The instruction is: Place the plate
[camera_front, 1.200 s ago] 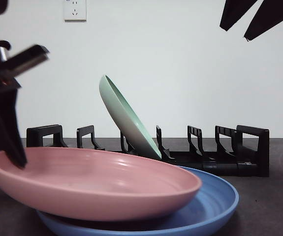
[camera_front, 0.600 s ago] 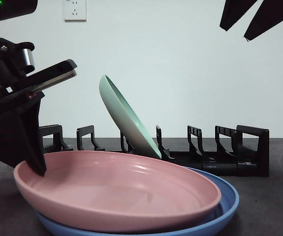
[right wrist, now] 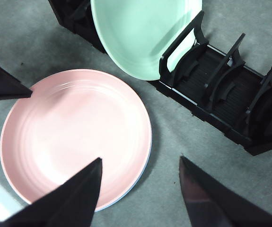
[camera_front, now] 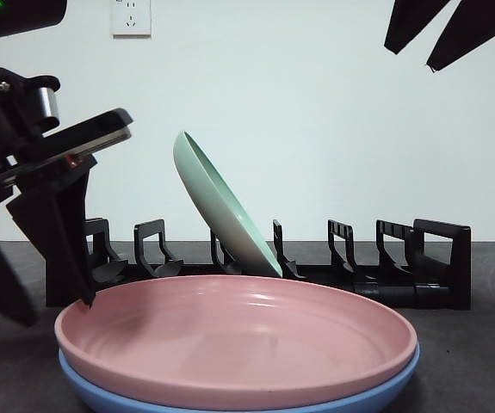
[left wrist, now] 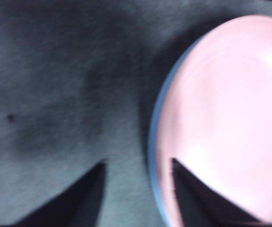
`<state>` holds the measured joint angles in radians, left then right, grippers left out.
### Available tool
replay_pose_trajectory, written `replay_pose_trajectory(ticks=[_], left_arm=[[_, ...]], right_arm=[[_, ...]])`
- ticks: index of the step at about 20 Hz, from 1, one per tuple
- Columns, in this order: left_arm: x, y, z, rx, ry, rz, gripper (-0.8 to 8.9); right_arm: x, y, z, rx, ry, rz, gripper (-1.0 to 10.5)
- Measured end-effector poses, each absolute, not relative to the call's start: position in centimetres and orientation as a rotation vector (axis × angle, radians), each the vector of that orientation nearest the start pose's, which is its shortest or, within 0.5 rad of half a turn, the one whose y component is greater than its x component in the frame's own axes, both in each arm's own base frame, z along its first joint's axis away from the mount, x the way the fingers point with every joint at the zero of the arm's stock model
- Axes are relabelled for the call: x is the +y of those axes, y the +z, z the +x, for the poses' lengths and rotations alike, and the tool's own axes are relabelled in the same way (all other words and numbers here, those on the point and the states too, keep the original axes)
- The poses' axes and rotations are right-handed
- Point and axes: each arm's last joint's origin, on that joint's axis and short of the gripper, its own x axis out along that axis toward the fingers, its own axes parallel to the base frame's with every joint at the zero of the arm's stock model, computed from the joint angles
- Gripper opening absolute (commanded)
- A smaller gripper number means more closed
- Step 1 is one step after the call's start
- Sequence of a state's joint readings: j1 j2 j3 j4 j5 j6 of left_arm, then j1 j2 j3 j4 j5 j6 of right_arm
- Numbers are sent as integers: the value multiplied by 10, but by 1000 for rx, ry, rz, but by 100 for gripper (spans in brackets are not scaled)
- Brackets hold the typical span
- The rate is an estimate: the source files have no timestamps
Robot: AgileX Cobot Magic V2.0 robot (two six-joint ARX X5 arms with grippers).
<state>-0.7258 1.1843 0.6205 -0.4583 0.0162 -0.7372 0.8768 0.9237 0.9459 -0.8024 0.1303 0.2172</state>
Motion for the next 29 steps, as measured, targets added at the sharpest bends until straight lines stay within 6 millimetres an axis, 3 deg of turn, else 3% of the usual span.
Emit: replay_pose_trajectory(ticks=[3,7,12,16,18,23,29], left_arm=[[-130,197,155,1158,-234,-227,280],[-104,246,150,1081,-206,-117,280],[-71,302,127,974,-198,-71,280],[-47,341,102,834,-180,-102,280],[-40,351,91,773,-174,-123,280],[-35,354,81,740,-174,-137,280],[-34,353,81,755,-171,-132,280]], right_arm=[[131,312,114,768,623,-182,256],[128,313,118,761,597,-142,256],[129,312,128,794,643,-80,256],[143,321,147,839,677,-47,256],[156,334,164,843,709,-23,256],[202,368,213,875,797,5,255],[253,366,268,949,777,-18,255]])
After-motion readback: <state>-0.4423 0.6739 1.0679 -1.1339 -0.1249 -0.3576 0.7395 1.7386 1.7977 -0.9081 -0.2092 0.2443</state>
